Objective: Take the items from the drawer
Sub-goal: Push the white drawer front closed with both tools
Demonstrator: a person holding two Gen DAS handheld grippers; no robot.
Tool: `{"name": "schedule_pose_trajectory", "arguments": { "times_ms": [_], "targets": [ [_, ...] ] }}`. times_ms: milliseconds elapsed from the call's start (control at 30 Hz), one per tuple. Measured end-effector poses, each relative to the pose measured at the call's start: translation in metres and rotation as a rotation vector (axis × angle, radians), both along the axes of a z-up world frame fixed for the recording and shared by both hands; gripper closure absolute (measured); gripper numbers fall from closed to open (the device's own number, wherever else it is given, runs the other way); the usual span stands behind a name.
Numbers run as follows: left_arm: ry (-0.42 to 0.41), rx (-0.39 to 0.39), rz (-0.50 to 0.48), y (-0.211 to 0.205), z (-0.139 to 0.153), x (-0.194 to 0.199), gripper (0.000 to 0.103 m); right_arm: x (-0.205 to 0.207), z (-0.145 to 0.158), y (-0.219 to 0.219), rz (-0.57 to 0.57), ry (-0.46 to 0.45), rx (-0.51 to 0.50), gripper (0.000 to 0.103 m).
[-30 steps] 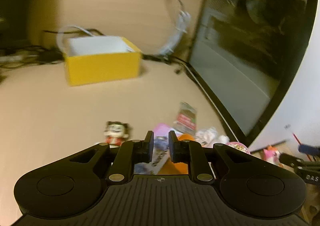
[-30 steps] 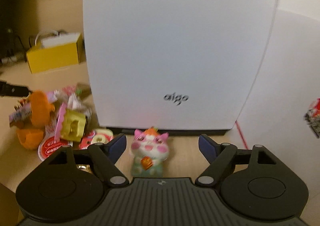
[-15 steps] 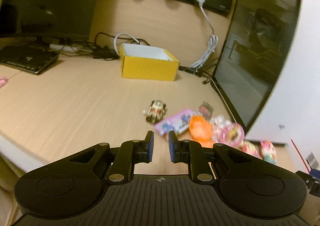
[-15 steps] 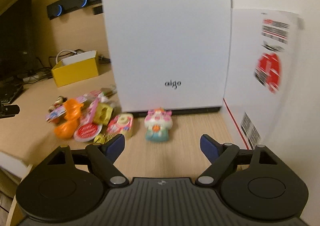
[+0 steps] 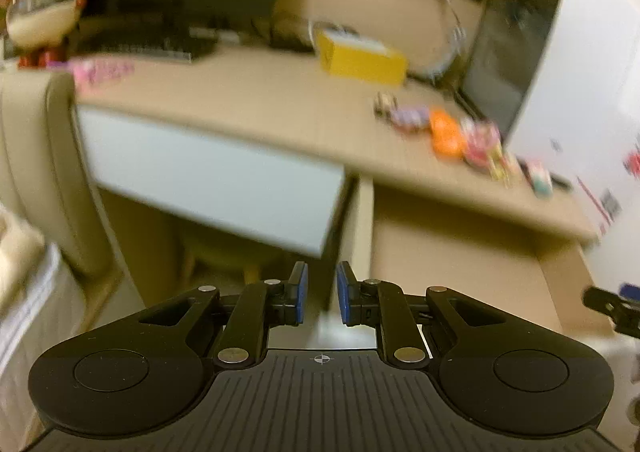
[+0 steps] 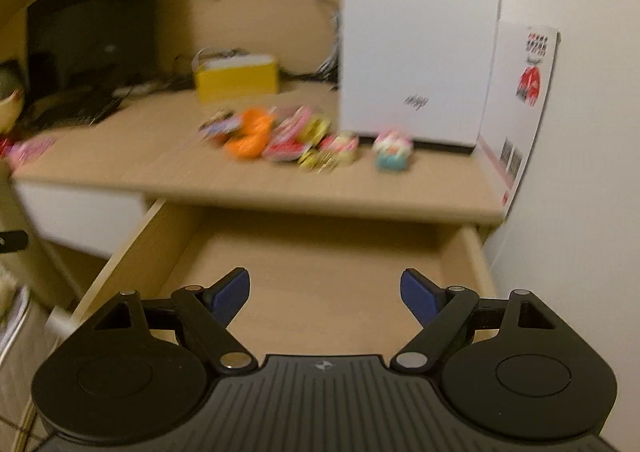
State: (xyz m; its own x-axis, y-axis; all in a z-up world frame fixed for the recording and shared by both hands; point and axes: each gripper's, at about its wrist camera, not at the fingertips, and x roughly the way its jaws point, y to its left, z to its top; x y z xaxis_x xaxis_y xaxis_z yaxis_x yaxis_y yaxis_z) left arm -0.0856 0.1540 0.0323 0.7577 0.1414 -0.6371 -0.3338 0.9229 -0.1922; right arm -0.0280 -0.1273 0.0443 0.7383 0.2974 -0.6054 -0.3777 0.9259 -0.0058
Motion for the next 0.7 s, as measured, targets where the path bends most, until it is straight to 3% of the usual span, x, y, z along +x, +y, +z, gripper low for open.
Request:
{"name": "schedule_pose_trajectory", "arguments": {
  "times_ms": [233, 400, 533, 700],
  "targets": [
    [0.043, -0.024, -0.079, -0.035, -0.055, -0.035, 0.086, -0.062, -0.042, -0.004, 0.016, 0.017, -0.075, 0.019],
    [-0.042, 0.070, -0.134, -0.061, -0.094, -0.031, 0.086, -0.073, -0.090, -0.016, -0.082, -0.035, -0.094, 0.018],
    [-0.130, 0.132, -0.128, -0.071, -0.119, -0.031, 0.086, -0.074, -0.126, -0.027, -0.116, -0.097, -0.040, 0.018],
    [-0.182, 0.186, -0.131, -0.081, -0.138, -0.023, 0.086, -0.071, -0.159, -0.036, -0.154, -0.199, 0.015, 0.018]
  ]
}}
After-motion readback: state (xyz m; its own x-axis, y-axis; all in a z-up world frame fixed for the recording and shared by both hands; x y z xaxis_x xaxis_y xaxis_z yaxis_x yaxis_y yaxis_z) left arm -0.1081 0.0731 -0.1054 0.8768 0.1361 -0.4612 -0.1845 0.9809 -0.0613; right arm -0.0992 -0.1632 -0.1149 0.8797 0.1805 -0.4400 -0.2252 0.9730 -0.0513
